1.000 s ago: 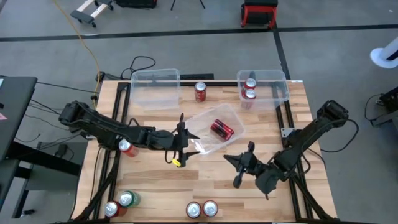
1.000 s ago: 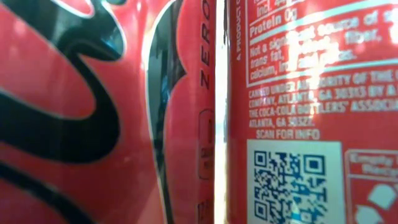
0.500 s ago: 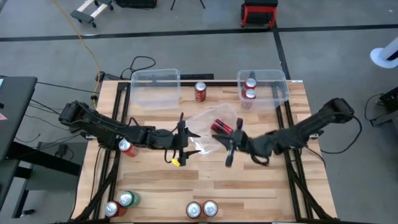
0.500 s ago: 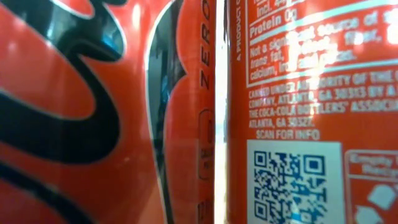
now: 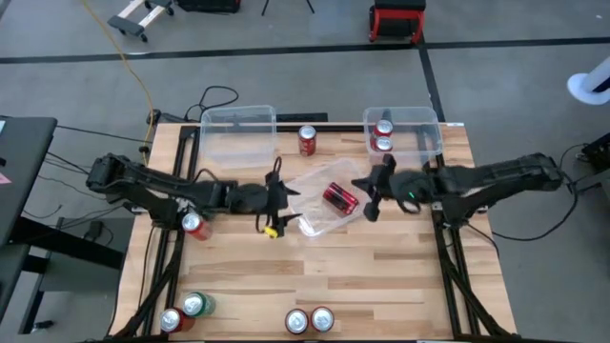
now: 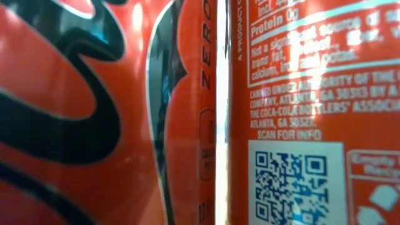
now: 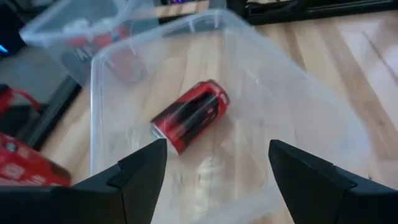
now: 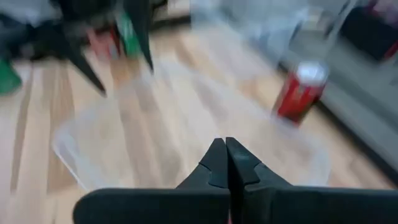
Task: Sort soda cans
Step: Put the middle right red-white soda can into the bottom transparent bin
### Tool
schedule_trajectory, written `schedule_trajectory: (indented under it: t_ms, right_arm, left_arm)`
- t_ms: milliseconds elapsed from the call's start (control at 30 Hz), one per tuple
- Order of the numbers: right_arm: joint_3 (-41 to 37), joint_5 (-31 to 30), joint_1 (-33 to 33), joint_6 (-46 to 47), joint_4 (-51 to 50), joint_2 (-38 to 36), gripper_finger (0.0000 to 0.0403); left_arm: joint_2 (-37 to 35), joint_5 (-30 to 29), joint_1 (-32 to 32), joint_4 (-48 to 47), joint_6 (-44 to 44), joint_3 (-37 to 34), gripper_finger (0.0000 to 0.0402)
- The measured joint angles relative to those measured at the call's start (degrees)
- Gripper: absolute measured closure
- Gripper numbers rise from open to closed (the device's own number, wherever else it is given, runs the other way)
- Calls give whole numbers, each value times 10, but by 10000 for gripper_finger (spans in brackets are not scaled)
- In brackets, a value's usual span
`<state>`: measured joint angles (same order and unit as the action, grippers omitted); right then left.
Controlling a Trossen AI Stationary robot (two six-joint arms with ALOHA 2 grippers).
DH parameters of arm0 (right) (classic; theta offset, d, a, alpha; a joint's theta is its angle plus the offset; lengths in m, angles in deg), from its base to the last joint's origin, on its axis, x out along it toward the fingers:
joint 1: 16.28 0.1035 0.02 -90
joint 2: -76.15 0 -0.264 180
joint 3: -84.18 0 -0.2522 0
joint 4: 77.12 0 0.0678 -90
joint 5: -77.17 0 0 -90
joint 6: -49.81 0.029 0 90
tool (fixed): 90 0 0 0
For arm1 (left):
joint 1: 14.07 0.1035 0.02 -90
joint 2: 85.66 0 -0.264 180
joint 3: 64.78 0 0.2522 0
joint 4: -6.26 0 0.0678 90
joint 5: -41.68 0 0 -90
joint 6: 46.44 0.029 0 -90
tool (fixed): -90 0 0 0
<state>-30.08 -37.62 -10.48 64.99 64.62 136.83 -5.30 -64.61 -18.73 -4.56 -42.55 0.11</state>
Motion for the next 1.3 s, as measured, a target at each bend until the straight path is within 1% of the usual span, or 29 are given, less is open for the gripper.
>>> schedule_trajectory:
  t_ms: [67, 100, 233, 267, 367, 433, 533, 600, 800, 933, 1067, 1133, 1200, 1233, 1300]
  right_arm:
    - [0, 71, -55, -5, -29, 11, 400]
    - [-1, 93, -79, -14, -41, 16, 401]
    - [0, 127, -156, -63, -78, 26, 401]
    - [0, 143, -173, -73, -88, 29, 402]
    - [0, 215, -208, -91, -125, 35, 402]
    - [0, 249, -214, -95, -153, 39, 402]
    - [1, 253, -207, -92, -186, 38, 402]
    - [3, 250, -193, -77, -208, 37, 402]
    - [5, 250, -125, -9, -296, 22, 403]
    - [19, 258, -76, 42, -393, -9, 403]
    - [55, 269, -32, 66, -490, -46, 403]
    - [87, 268, -14, 72, -491, -65, 403]
    - [105, 264, -8, 58, -494, -84, 403]
    - [108, 258, -9, 42, -478, -87, 403]
    - [114, 253, -21, 12, -412, -94, 403]
  left_arm:
    - [4, 23, 29, -10, -9, 0, 128]
    - [5, 25, 43, -16, -16, 0, 130]
    - [3, 25, 91, -23, -38, 0, 142]
    - [4, 25, 100, -24, -42, 0, 145]
    - [4, 30, 123, -24, -52, 0, 153]
    - [8, 52, 135, -23, -54, 0, 157]
    - [16, 87, 146, -17, -46, 0, 161]
    - [30, 102, 150, 11, -42, 0, 162]
    - [50, 121, 156, 38, -37, 1, 162]
    - [65, 142, 155, 85, -28, 2, 162]
    - [89, 189, 155, 138, -28, -1, 162]
    - [91, 192, 155, 143, -33, -1, 162]
    - [89, 192, 155, 144, -36, 0, 162]
    - [87, 192, 155, 140, -40, 0, 162]
    - [79, 191, 155, 126, -49, -1, 162]
